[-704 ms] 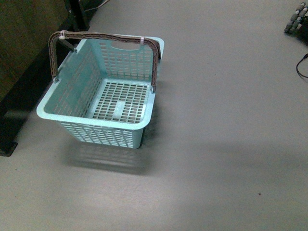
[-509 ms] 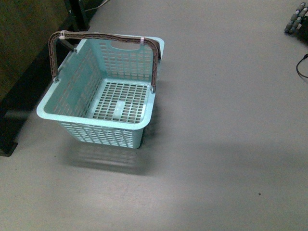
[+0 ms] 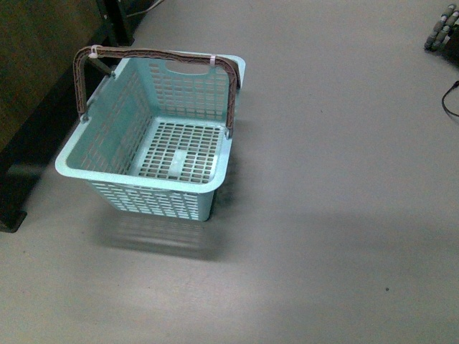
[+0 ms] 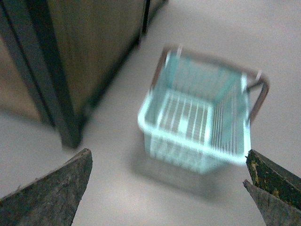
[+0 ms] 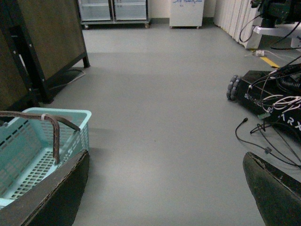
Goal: Pick lemon and mango into basket
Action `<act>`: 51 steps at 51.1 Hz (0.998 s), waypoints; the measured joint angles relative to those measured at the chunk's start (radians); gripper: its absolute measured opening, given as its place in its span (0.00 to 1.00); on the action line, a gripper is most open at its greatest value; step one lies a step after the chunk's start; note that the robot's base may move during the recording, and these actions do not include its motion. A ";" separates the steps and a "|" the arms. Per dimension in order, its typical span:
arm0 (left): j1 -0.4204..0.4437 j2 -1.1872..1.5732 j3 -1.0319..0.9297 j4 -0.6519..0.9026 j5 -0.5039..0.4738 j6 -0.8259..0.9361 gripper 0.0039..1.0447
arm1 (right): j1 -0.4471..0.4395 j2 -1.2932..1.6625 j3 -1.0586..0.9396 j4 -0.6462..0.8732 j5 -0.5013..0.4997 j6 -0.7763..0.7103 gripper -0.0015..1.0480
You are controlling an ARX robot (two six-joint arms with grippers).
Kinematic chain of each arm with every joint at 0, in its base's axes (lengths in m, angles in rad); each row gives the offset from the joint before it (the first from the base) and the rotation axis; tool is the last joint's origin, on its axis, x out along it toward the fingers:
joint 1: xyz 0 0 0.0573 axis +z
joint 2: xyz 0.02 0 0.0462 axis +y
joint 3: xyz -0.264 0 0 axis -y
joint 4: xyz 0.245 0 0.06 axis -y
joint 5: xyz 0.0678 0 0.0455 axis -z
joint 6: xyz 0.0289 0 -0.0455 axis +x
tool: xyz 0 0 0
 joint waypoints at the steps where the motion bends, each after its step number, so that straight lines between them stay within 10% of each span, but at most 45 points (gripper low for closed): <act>1: 0.000 0.027 0.016 -0.029 0.002 -0.011 0.94 | 0.000 0.000 0.000 0.000 0.000 0.000 0.92; 6: 0.008 0.269 0.092 -0.058 0.038 -0.297 0.94 | 0.000 0.000 0.000 0.000 0.001 0.000 0.92; 27: -0.023 1.328 0.485 0.645 0.070 -0.736 0.94 | 0.000 0.000 0.000 0.000 0.000 0.000 0.92; 51: -0.171 1.980 1.088 0.647 -0.045 -1.063 0.94 | 0.000 0.000 0.000 0.000 0.000 0.000 0.92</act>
